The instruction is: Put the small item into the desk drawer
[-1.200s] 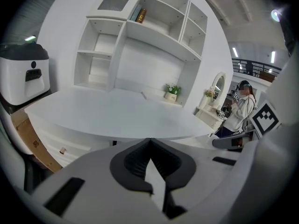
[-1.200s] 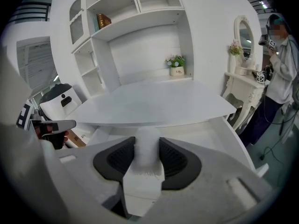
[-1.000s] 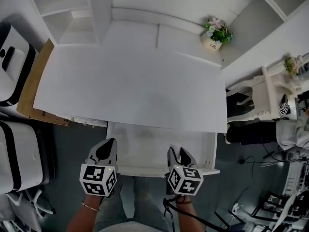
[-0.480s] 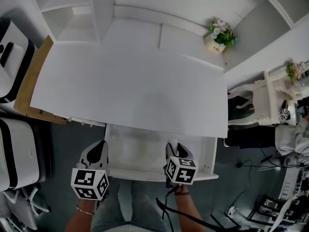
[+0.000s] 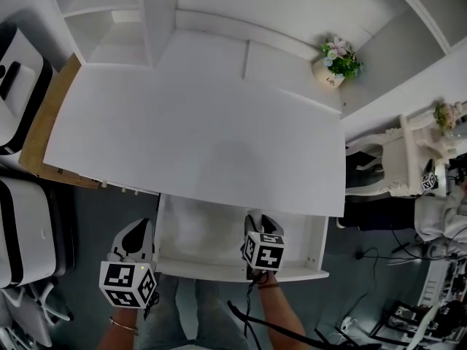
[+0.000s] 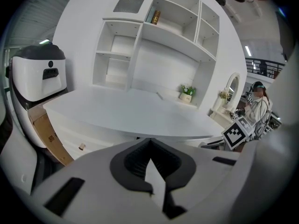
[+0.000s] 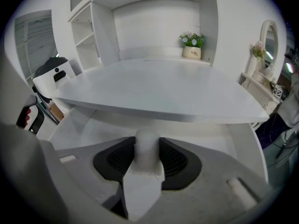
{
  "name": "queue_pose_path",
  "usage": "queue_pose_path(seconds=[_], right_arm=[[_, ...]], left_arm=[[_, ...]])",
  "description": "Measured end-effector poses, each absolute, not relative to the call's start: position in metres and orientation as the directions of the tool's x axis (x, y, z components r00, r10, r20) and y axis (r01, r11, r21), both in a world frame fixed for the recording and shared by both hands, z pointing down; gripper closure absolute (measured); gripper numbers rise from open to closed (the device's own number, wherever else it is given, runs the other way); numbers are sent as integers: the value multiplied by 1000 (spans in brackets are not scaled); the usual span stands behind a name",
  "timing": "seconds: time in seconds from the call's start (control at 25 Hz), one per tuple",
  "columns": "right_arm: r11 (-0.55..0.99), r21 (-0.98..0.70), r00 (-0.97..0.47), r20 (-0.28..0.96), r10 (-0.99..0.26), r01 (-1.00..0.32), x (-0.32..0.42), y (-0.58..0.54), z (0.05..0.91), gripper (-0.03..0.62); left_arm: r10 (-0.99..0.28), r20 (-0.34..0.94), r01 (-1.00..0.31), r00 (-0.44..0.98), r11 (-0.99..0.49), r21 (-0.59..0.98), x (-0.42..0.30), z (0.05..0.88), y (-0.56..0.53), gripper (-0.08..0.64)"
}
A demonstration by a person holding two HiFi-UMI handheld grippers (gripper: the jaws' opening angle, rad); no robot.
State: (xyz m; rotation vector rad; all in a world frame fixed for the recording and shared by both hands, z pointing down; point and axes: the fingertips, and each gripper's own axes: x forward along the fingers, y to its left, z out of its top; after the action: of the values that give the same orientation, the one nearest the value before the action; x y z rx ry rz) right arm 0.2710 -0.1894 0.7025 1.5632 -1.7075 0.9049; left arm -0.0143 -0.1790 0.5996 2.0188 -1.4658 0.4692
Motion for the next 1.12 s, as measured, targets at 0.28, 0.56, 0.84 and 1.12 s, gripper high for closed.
queue_pose_path(seconds=[0.28, 0.56, 0.84, 1.12], right_arm=[[49, -45, -65, 836, -546, -998, 267, -201, 725, 426], [28, -48, -55, 835, -547, -998, 270, -207, 737, 426], [36, -56, -67, 839, -541, -998, 268, -207, 750, 426], [50, -59, -77, 842, -533, -997, 266, -204, 756, 426]], left_arm=[[-737, 605, -951, 302, -187, 247, -28, 601, -178, 563], [-734, 617, -956, 283, -170, 238, -34, 604, -174, 563], [-731, 617, -954, 291, -175, 243, -30, 605, -170, 563], [-728, 619, -953, 296, -183, 241, -29, 604, -168, 563]])
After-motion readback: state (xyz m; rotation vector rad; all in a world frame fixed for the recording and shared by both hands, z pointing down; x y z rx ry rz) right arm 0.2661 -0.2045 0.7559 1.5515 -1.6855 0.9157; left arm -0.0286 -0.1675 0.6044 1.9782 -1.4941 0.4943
